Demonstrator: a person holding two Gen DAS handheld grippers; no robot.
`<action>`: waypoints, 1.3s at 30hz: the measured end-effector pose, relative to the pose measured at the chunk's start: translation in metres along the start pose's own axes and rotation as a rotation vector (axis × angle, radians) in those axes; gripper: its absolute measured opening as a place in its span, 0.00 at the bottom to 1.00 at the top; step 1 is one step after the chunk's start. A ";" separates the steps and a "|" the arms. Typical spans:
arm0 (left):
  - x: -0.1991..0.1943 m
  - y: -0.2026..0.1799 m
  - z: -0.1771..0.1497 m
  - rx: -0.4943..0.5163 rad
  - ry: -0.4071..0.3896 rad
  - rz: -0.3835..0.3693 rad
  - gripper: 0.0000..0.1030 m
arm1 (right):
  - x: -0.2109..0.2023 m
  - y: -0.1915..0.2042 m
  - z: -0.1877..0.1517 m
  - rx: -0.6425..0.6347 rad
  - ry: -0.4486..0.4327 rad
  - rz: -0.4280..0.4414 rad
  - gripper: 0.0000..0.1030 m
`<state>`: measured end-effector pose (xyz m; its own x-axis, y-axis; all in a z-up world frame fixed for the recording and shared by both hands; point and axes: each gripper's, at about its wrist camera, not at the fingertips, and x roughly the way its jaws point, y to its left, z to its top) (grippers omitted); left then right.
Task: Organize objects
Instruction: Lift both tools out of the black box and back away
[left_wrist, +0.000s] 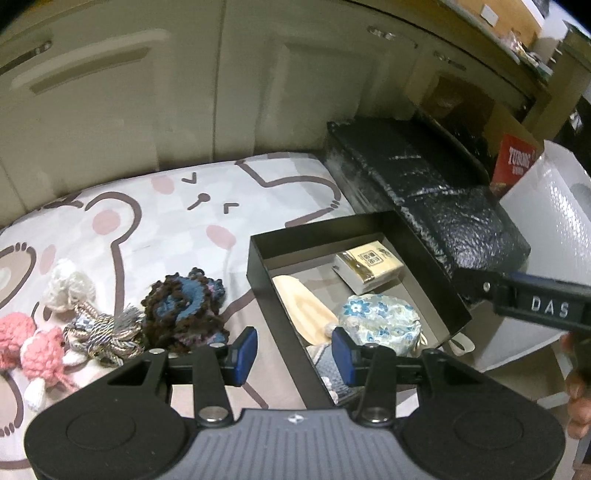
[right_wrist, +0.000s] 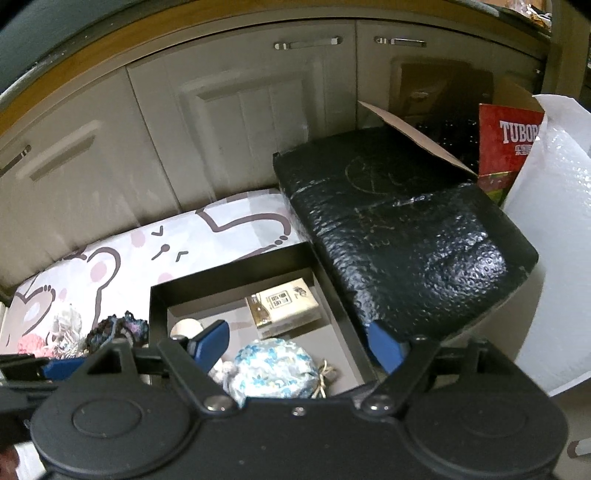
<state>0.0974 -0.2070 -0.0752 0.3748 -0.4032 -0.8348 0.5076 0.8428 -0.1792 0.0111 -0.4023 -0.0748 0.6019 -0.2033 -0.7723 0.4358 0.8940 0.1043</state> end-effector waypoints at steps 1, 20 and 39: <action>-0.002 0.001 0.000 -0.004 -0.004 0.001 0.44 | -0.002 0.000 -0.001 -0.001 -0.002 -0.003 0.82; -0.032 0.008 -0.009 -0.064 -0.080 0.060 0.87 | -0.025 -0.003 -0.011 -0.036 -0.024 -0.015 1.00; -0.050 0.028 -0.016 -0.086 -0.140 0.110 1.00 | -0.032 0.001 -0.017 -0.060 -0.021 -0.048 1.00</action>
<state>0.0809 -0.1578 -0.0470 0.5313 -0.3477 -0.7726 0.3915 0.9095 -0.1401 -0.0189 -0.3878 -0.0600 0.5958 -0.2541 -0.7619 0.4236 0.9054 0.0294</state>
